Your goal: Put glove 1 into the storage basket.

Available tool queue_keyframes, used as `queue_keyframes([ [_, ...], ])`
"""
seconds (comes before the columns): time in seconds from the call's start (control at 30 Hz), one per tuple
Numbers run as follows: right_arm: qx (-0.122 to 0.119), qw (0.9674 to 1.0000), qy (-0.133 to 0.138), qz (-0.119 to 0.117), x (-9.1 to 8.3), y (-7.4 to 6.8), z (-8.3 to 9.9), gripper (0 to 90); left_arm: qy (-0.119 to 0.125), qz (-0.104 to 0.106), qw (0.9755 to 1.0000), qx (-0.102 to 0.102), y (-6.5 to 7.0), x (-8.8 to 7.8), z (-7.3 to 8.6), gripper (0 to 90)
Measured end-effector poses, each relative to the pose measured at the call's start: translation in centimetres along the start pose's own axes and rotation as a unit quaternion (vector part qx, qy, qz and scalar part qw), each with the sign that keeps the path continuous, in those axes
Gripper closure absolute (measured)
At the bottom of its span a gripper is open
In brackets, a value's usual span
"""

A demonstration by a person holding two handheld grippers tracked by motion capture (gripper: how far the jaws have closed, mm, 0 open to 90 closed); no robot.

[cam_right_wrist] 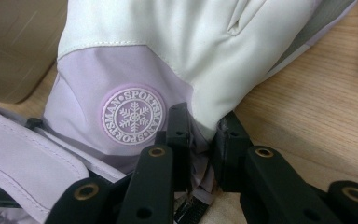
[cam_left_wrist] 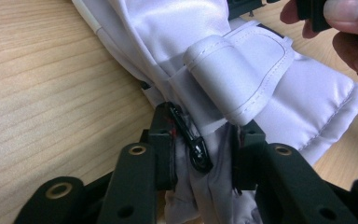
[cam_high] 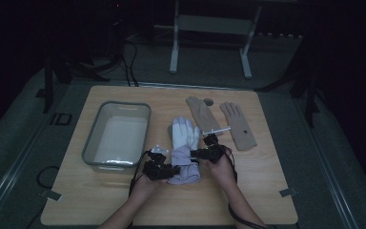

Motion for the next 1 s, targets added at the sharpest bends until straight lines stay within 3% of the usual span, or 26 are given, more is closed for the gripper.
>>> queue_keyframes([
  [0.47,0.0,0.9993,0.037,0.001,-2.3,-1.2,-1.0,80.8,0.021,0.007,0.9997,0.005,0.3,-1.6,-1.5,73.5],
  [0.8,-0.007,0.9979,0.065,-0.002,-4.5,-2.6,-2.6,80.7,0.03,0.007,0.9991,0.029,0.5,-4.0,-3.8,73.4],
  [1.0,-0.018,0.9969,0.077,0.0,-5.5,-4.2,-4.4,80.7,0.037,-0.003,0.9983,0.045,0.1,-6.0,-5.3,73.4],
])
Point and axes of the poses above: each handheld gripper's, and its own axes: x roughly forward along the jaws, z roughly out of its underside, y roughly to its right, the point moved 3 cm from there along x, roughly forward along the jaws, and after that the axes turned 7 degrees about x, right-handed, at the moved point
